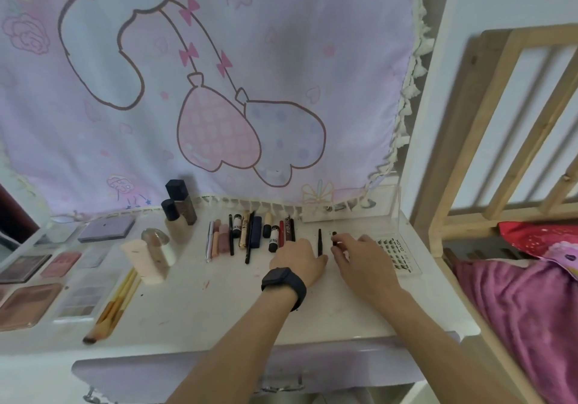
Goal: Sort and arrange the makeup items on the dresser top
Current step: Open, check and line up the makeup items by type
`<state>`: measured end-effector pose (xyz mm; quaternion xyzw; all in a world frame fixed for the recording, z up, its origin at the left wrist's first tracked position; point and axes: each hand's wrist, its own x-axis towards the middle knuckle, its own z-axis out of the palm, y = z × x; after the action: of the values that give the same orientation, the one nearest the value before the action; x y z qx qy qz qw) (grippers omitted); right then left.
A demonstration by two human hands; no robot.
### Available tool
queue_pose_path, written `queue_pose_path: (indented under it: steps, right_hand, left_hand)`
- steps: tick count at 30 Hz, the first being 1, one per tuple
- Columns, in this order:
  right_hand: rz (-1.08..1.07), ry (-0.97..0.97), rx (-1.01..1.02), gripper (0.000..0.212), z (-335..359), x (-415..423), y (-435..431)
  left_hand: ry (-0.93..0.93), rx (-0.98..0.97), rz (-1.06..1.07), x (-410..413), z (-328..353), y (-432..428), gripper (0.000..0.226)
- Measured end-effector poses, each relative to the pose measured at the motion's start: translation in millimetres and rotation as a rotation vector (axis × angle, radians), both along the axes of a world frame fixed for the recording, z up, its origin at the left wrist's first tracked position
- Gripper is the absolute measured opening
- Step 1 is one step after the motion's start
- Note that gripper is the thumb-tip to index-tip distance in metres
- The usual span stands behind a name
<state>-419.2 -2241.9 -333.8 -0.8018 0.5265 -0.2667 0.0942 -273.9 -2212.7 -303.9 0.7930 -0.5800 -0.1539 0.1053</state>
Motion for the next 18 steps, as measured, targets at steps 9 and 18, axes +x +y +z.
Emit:
queue_pose_path:
  steps: [9, 18]
  right_hand:
    - [0.104, 0.18, -0.078, 0.028, -6, 3, -18]
    - [-0.023, -0.129, -0.157, 0.027, -12, -31, 37]
  left_hand:
    - [0.08, -0.053, -0.066, 6, -8, 16, 0.042]
    - [0.119, -0.106, -0.24, 5, -9, 17, 0.047]
